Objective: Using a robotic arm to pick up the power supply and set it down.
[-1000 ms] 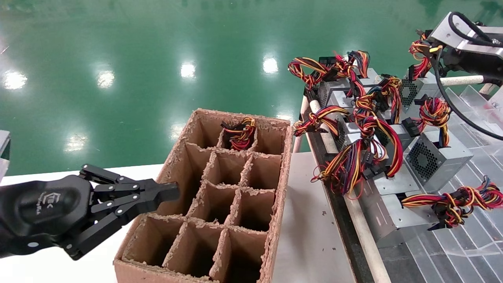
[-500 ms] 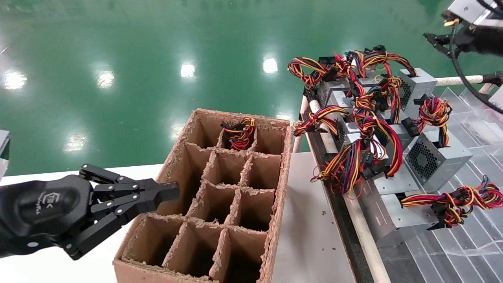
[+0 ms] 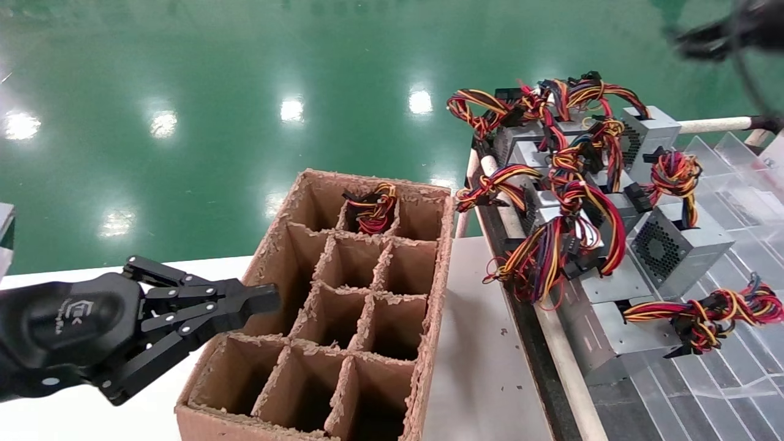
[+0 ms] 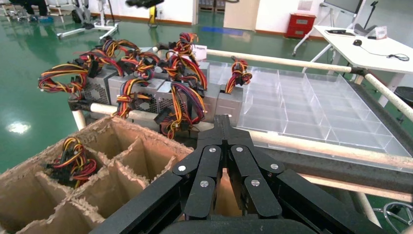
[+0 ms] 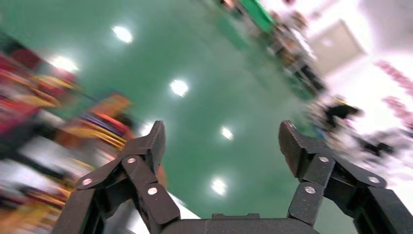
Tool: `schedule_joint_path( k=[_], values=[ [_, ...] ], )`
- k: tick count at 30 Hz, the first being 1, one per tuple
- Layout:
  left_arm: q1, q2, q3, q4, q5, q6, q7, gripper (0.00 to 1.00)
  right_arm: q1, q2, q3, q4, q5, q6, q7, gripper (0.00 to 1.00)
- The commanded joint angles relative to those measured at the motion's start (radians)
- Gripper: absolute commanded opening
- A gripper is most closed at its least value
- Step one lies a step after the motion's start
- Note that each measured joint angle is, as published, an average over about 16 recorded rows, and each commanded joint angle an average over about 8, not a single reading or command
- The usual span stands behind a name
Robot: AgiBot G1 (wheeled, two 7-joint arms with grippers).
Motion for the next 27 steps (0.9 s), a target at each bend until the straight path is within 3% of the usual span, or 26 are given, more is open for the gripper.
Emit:
schedule_joint_path(
  k=[1, 7, 8, 15, 16, 27],
  values=[
    [0.0, 0.0, 0.0, 0.0, 0.0, 0.0, 0.0, 0.0, -0.031, 0.012, 0.028, 0.041, -0.001, -0.034, 0.024, 1.0],
    [0.0, 0.0, 0.0, 0.0, 0.0, 0.0, 0.0, 0.01, -0.139, 0.05, 0.13, 0.174, 0.003, -0.119, 0.105, 1.0],
    [0.0, 0.0, 0.0, 0.0, 0.0, 0.0, 0.0, 0.09, -0.157, 0.056, 0.146, 0.196, 0.004, -0.133, 0.118, 1.0],
    [0.0, 0.0, 0.0, 0.0, 0.0, 0.0, 0.0, 0.95, -0.281, 0.1, 0.263, 0.349, 0.009, -0.231, 0.212, 1.0],
    [0.0, 0.0, 0.0, 0.0, 0.0, 0.0, 0.0, 1.0, -0.299, 0.106, 0.28, 0.371, 0.01, -0.245, 0.225, 1.0],
    [0.0, 0.0, 0.0, 0.0, 0.0, 0.0, 0.0, 1.0, -0.493, 0.174, 0.463, 0.611, 0.018, -0.399, 0.372, 1.0]
  ],
)
